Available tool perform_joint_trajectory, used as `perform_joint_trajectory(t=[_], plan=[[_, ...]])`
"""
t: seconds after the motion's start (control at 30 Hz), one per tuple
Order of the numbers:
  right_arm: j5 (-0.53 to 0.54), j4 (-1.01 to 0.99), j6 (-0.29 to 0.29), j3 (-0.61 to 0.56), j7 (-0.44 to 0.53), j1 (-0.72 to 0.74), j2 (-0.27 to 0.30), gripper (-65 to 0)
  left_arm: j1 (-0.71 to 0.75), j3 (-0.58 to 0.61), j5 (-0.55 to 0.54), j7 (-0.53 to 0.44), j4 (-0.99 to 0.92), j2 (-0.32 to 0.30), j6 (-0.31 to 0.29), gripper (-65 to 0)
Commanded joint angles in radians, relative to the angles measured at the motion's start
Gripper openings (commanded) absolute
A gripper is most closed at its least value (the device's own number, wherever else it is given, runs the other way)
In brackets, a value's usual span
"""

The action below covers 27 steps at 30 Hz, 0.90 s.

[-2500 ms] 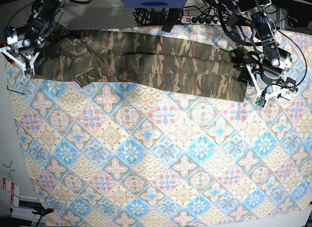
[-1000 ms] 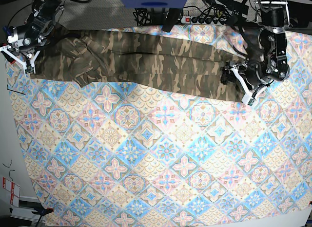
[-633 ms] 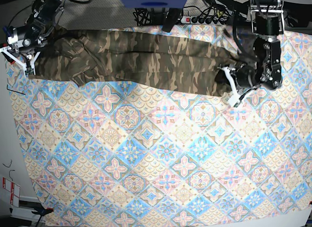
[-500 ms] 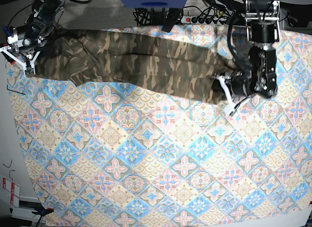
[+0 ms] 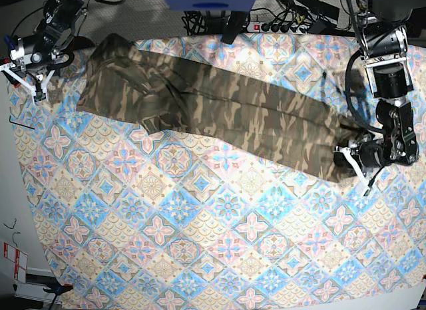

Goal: Fold the T-shirt properly
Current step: 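Grasp the shirt's end with the left gripper and lift it, then carry the held end over the shirt toward the right gripper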

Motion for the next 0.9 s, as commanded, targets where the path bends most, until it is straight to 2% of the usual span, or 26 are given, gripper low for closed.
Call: perform_joint_trajectory(t=[0.0, 0.13, 0.2, 0.33, 0.5, 0.63, 0.77, 0.87], plan=[[-0.013, 0.015, -0.005, 0.005, 0.001, 0.002, 0.01, -42.8, -0.018, 0.014, -0.013, -0.002, 0.014, -0.012, -0.006, -61.0], [-0.013, 0.015, -0.005, 0.003, 0.001, 0.002, 0.007, -42.8, -0.025, 0.097, -0.016, 0.061, 0.041, 0.011, -0.006, -61.0], [-0.013, 0.015, -0.005, 0.003, 0.001, 0.002, 0.007, -42.8, 0.027, 0.121, -0.016, 0.075, 0.138, 0.053, -0.006, -61.0], [-0.013, 0.014, -0.005, 0.003, 0.001, 0.002, 0.007, -42.8, 0.131, 0.123, -0.01, 0.181, 0.399, 0.123, -0.006, -61.0], [-0.013, 0.012, -0.005, 0.001, 0.001, 0.004, 0.007, -42.8, 0.179, 0.124, -0.005, 0.312, 0.632, 0.2, -0.006, -60.9], [-0.013, 0.012, -0.005, -0.002, 0.001, 0.004, 0.007, -42.8, 0.174, 0.126, -0.011, 0.312, 0.767, 0.227, -0.006, -60.9], [-0.013, 0.011, -0.005, -0.002, 0.001, 0.004, 0.006, -42.8, 0.168, 0.136, -0.008, 0.312, 0.888, 0.293, -0.006, -60.7], [-0.013, 0.011, -0.005, -0.003, 0.001, 0.004, 0.006, -42.8, 0.162, 0.242, -0.005, 0.312, 0.91, 0.32, -0.006, -60.6]])
